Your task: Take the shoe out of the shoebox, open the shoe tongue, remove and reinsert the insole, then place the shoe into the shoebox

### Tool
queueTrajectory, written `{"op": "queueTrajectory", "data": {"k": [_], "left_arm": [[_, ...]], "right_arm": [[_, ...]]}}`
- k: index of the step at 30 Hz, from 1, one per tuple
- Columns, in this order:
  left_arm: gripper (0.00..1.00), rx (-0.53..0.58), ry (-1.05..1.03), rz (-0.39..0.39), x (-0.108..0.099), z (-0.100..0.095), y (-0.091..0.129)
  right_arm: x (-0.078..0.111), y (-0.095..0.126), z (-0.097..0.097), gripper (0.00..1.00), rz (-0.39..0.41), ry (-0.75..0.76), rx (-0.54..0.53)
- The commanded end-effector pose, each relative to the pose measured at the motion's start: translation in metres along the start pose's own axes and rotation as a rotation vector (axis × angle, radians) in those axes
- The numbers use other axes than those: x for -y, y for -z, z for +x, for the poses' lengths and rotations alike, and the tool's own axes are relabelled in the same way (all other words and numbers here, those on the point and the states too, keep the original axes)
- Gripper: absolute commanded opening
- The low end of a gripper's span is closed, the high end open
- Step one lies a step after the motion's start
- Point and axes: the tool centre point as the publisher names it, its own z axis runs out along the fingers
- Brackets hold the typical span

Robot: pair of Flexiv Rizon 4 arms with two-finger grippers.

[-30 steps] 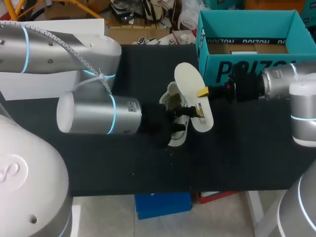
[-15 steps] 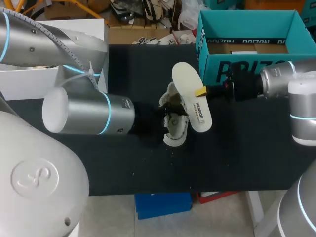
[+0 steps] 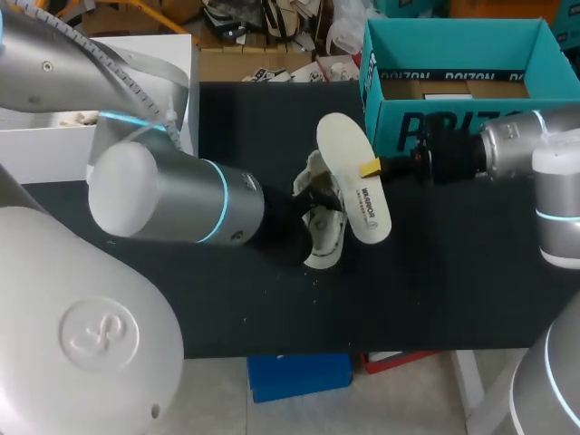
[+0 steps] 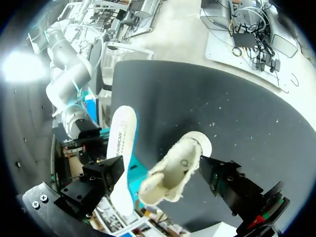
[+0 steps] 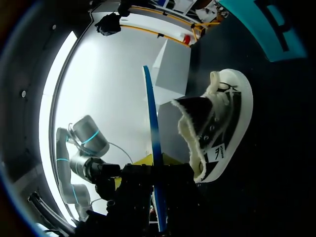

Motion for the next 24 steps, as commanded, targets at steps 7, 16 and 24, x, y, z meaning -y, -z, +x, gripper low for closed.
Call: {"op": "queueTrajectory", "data": {"k": [7, 16, 24], "left_arm": [[1.0, -0.111, 0.016, -0.002, -0.011, -0.019, 0.005], [1.0, -0.074, 0.07, -0.011, -0.025, -0.036, 0.013], [1.0, -0.101, 0.145, 0.008, -0.036, -0.043, 0.009]], "right_arm": [[0.006, -0.001, 0.007, 0.0, -0.008, 0.0, 0.016], [0.01, -0.003, 0.008, 0.0, -0.014, 0.001, 0.03], [0.01, -0.001, 0.006, 0.0, -0.036, 0.003, 0.045]]}}
